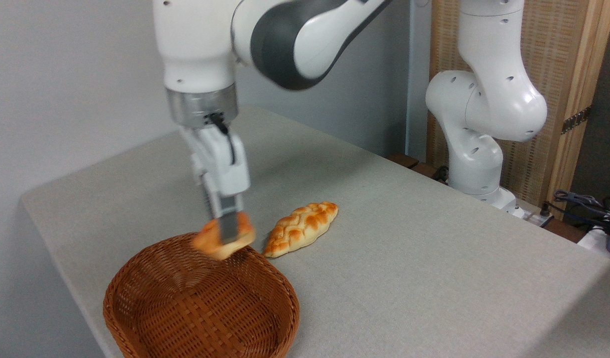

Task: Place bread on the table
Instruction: 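Lift the round bun out of the basket and carry it beside the braided roll, then lower the bun onto the table and open the gripper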

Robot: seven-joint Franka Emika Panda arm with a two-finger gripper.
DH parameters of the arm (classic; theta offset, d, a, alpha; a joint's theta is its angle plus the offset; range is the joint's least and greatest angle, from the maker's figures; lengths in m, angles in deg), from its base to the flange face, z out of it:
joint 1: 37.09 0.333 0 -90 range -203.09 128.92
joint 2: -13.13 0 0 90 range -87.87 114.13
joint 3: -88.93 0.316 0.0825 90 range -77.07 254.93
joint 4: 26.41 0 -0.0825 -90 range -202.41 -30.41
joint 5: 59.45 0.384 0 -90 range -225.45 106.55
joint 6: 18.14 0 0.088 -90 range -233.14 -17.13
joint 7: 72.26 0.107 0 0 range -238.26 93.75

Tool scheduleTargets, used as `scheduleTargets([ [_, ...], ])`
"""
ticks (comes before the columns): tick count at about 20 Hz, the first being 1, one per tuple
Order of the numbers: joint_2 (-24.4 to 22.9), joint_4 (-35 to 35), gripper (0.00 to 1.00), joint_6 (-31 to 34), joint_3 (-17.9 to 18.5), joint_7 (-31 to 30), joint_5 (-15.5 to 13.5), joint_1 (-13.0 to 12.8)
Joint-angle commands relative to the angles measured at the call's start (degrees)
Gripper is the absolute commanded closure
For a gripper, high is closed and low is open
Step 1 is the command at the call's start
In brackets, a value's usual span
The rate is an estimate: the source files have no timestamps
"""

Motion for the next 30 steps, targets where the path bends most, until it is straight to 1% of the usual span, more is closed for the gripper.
scheduleTargets([
  [1,-8.37,-9.86,0.67,3.62,2.36,5.50,0.32,-0.33],
  [2,-10.30,-12.42,0.63,3.36,3.51,8.13,1.46,-0.41],
  [3,-11.19,-13.75,0.62,3.01,3.78,9.55,2.08,-0.41],
  [4,-13.38,-17.07,0.60,1.52,3.96,11.65,2.78,-0.41],
  [7,-17.87,-26.65,0.56,-4.45,5.01,14.65,2.96,-0.41],
  [8,-18.23,-27.72,0.56,-5.08,5.01,15.10,3.05,-0.41],
  [10,-18.50,-29.14,0.52,-5.35,5.01,17.03,3.75,-0.42],
  [11,-18.41,-29.32,0.33,-5.26,5.01,17.82,4.97,-0.41],
  [13,-18.41,-29.32,0.00,-5.17,5.10,17.83,6.12,-0.41],
  [30,-18.41,-28.88,0.00,-3.50,5.19,17.91,6.21,-0.41],
])
